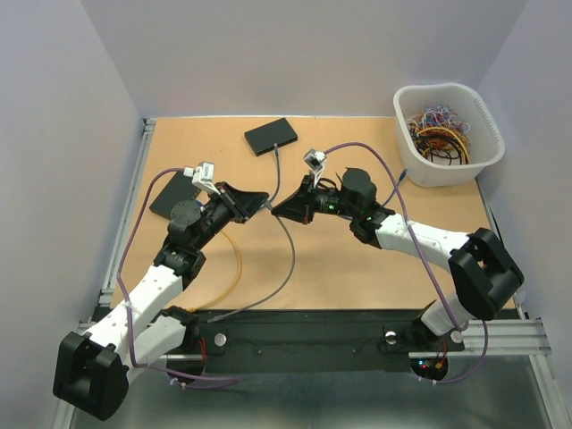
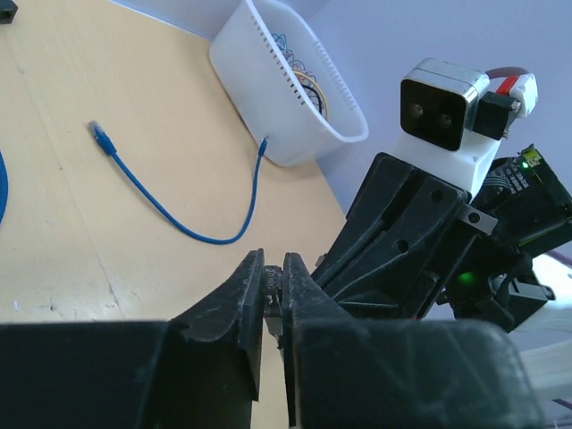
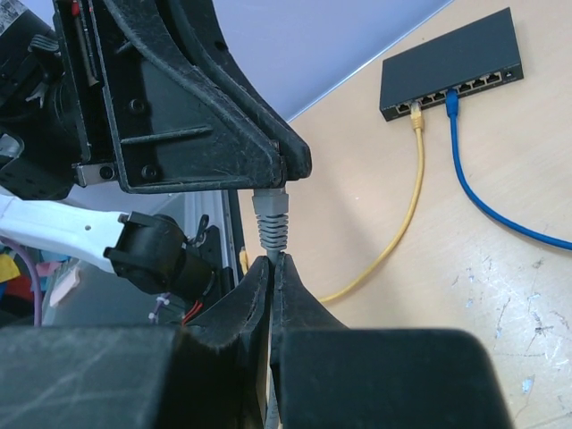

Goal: Insert the plug into the switch port

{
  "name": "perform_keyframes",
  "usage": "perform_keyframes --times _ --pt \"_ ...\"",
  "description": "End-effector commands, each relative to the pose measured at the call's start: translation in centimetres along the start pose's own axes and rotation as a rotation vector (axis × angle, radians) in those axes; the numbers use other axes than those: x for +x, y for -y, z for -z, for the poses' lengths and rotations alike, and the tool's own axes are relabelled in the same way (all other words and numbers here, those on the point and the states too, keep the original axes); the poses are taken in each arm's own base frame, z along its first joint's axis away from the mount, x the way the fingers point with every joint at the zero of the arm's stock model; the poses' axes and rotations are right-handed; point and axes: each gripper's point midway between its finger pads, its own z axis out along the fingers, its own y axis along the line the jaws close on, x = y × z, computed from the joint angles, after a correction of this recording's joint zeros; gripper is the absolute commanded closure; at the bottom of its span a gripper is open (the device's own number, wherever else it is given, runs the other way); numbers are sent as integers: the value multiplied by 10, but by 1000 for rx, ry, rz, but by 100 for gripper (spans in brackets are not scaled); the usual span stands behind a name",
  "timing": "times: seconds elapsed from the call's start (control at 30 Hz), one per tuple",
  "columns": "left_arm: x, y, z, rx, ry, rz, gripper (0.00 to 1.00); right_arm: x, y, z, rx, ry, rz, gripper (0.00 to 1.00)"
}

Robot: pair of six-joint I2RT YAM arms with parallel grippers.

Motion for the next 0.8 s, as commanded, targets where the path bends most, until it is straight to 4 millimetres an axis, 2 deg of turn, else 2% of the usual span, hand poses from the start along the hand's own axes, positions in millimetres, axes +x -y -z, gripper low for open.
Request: perform_keyframes --times 0.0,0.03,0.1,0.13,0.17,0.2,0.23,0.27,0.37,0.4,0.5,0.6,0.77 --pt "-10 16 -1 58 43 -24 95 -7 -14 1 -47 29 32 100" --pt "-9 15 -1 56 41 -23 100 -8 -14 1 -45 33 33 100" --pt "-8 13 -1 42 35 -17 100 -11 -14 1 -35 42 32 99" --pt "-8 13 0 35 32 -12 100 -13 -12 1 -24 44 32 91" --pt "-7 9 0 0 22 -1 100 -16 -7 1 17 46 43 73" --pt "-6 5 -1 -30 13 8 100 -18 -4 2 42 47 51 63" --pt "-7 1 0 -62 9 20 100 -15 5 3 99 36 38 50" --pt "-8 -7 1 -130 1 35 100 -23 7 5 123 44 73 47" --pt "-11 -17 1 -219 -8 61 100 -24 17 8 200 27 85 44" --pt "-6 -24 3 -259 -33 75 100 -30 16 9 210 30 108 44" --pt "-1 -26 2 -293 -62 112 100 -33 26 9 296 12 136 45" --pt "3 -31 3 -335 -76 122 100 -34 24 3 328 0 185 47" --pt "6 -34 0 -360 -91 121 100 -23 19 -14 365 -42 228 48"
